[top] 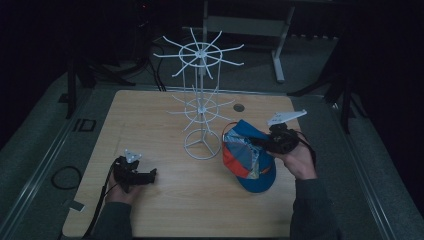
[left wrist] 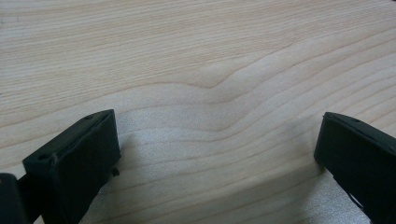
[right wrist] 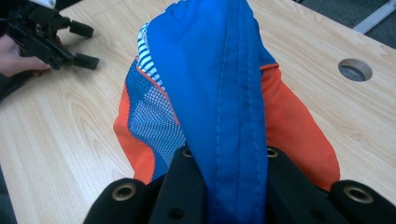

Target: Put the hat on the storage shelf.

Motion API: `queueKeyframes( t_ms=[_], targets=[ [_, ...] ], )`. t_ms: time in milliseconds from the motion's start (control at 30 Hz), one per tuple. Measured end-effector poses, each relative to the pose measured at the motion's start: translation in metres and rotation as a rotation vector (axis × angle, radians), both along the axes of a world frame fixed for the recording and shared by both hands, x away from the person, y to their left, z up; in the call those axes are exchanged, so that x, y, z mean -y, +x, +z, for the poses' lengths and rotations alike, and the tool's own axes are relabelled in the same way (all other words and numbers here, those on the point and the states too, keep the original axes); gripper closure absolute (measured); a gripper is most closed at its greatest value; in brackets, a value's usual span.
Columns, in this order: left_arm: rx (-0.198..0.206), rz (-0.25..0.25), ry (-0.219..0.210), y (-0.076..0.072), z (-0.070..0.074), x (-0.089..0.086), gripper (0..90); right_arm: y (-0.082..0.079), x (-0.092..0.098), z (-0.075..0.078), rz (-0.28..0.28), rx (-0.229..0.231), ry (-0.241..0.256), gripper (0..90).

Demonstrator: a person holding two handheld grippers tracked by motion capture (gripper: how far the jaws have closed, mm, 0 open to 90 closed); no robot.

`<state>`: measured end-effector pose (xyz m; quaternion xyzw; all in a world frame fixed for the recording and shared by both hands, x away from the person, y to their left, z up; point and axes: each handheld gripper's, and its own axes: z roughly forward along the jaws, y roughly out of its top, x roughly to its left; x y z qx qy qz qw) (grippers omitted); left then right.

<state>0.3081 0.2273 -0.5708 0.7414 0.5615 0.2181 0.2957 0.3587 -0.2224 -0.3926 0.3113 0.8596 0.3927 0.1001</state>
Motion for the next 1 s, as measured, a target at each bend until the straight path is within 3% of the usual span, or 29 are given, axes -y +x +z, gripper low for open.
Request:
queueKeyframes(
  t_ms=[467,1000],
  targets=[
    [0.002,0.002,-0.001,0.0,0.0,0.0,0.2,-0.003,0.006,0.008,-0.014,0.02,0.032,87.6],
    [0.002,0.0,0.0,0.0,0.0,0.0,0.2,-0.008,0.015,0.02,-0.041,0.048,0.101,87.6]
  ],
)
